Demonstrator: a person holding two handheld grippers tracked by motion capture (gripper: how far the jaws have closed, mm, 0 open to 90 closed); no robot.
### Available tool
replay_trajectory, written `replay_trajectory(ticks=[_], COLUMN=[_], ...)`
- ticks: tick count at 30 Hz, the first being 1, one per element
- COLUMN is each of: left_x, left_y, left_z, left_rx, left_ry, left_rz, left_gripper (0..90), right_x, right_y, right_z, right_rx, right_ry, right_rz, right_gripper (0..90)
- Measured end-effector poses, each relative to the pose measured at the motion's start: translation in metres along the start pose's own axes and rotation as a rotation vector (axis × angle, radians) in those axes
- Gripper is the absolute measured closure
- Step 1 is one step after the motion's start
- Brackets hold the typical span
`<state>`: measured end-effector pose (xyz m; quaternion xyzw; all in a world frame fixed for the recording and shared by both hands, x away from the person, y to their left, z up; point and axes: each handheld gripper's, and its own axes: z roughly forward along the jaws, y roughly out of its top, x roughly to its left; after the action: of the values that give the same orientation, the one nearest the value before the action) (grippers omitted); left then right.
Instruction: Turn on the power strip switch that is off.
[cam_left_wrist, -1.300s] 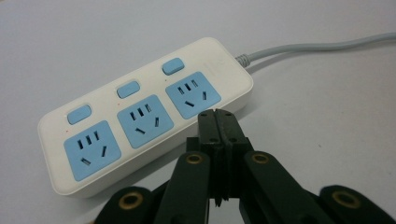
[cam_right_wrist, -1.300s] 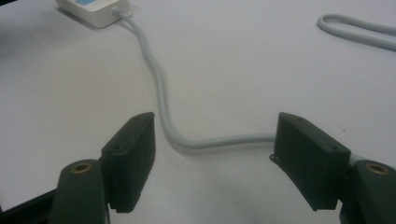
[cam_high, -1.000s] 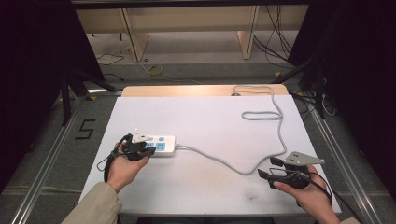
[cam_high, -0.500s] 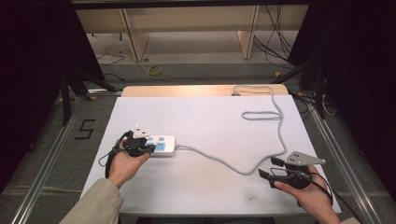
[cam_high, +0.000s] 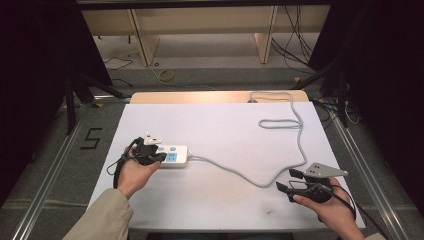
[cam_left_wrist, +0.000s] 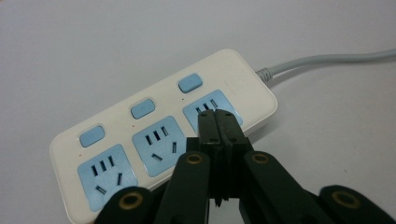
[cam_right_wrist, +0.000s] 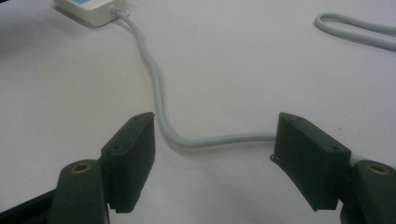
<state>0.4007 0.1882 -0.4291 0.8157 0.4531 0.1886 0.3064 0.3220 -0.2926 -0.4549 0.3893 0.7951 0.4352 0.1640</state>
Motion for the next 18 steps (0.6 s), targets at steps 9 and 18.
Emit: replay_trajectory(ticks=[9, 18], left_x=[0.001, -0.001], left_y=[0.005, 0.011], left_z=[0.003, 0.007], left_rx=[0.002, 0.010], left_ry=[-0.002, 0.001], left_rz=[-0.003, 0.008], left_gripper=[89.9, 89.9], right_x=[0.000, 0.001], right_y=[0.000, 0.000], right_z=[0.000, -0.001], right_rx=[0.001, -0.005], right_ry=[-0.001, 0.002], right_rz=[0.000, -0.002], right_gripper=[29.5, 29.3])
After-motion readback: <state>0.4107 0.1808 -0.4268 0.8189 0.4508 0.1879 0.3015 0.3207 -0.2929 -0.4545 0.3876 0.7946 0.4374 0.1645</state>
